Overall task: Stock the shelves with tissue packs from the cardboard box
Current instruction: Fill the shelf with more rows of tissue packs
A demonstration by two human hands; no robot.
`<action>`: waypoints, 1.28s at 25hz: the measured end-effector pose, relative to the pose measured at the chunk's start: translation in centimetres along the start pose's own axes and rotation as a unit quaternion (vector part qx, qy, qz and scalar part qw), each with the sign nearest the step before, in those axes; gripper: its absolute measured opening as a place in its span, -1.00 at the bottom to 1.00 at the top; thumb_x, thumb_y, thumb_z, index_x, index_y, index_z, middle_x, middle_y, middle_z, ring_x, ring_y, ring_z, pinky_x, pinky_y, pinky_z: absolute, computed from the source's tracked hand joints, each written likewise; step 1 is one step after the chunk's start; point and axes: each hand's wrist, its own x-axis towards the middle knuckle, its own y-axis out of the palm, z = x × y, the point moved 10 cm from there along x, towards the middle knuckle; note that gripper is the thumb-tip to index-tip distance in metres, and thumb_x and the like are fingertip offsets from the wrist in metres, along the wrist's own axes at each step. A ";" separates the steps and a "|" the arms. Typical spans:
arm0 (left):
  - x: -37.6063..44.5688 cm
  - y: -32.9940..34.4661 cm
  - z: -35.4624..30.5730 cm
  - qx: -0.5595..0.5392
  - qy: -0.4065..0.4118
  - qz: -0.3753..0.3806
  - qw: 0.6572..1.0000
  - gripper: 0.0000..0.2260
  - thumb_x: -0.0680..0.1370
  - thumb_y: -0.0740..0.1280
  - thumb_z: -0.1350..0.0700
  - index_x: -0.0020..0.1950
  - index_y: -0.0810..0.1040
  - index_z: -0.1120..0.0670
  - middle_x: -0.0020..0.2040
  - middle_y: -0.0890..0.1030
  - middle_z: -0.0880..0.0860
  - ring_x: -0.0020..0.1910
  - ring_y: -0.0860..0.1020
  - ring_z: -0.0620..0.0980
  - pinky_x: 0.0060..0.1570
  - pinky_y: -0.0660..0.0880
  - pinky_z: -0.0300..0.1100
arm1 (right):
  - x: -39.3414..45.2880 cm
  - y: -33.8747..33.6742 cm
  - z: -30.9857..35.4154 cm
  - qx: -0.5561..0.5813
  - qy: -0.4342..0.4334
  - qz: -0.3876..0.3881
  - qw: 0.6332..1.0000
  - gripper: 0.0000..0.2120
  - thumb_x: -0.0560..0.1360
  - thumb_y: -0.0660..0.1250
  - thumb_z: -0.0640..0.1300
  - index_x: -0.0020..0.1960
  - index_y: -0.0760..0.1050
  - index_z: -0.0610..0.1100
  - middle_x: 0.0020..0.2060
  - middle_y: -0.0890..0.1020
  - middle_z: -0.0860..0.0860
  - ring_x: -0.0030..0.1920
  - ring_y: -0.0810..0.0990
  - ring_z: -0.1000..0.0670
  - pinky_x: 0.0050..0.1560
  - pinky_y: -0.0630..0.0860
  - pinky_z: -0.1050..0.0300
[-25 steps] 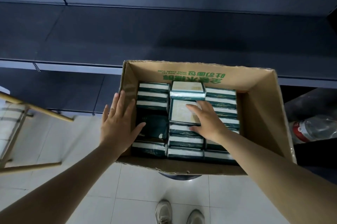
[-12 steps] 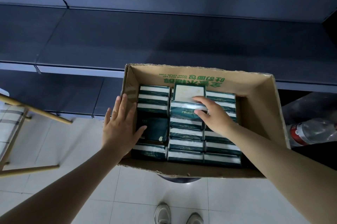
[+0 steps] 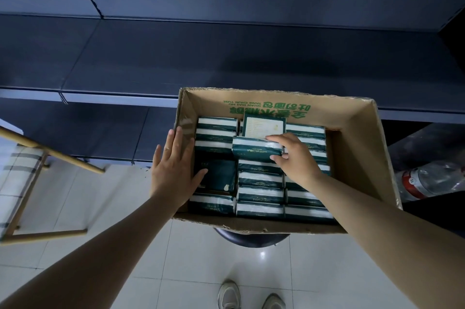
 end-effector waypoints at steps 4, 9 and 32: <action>0.4 -1.0 -0.5 -0.013 0.021 0.013 1.000 -0.28 0.49 0.22 -0.29 0.52 0.18 0.07 0.55 0.06 0.18 0.53 -0.02 0.17 0.45 0.04 0.13 | -0.2 -2.3 1.1 0.009 0.026 -0.019 0.999 -0.57 0.48 0.38 -0.21 0.30 0.39 -0.01 0.16 0.50 -0.07 0.11 0.52 -0.11 0.09 0.52 -0.06; 1.8 -6.0 -3.4 -0.053 0.035 0.005 0.998 -0.26 0.51 0.16 -0.31 0.55 0.03 0.04 0.56 0.00 0.12 0.54 -0.10 0.07 0.49 -0.06 0.03 | -1.9 -8.3 5.8 0.031 0.004 -0.086 0.996 -0.71 0.49 0.37 -0.17 0.16 0.38 -0.08 0.03 0.50 0.02 0.08 0.50 0.00 0.05 0.46 0.15; 15.2 -63.1 -20.0 -0.098 0.221 -0.469 0.850 -0.17 0.32 0.42 -0.27 0.43 0.28 0.15 0.38 0.39 0.24 0.37 0.36 0.21 0.27 0.36 0.09 | -8.6 -56.1 39.1 0.131 -0.245 -0.314 0.908 -0.74 0.50 0.34 -0.28 -0.03 0.51 0.10 0.05 0.47 0.04 -0.03 0.57 -0.03 -0.06 0.59 0.10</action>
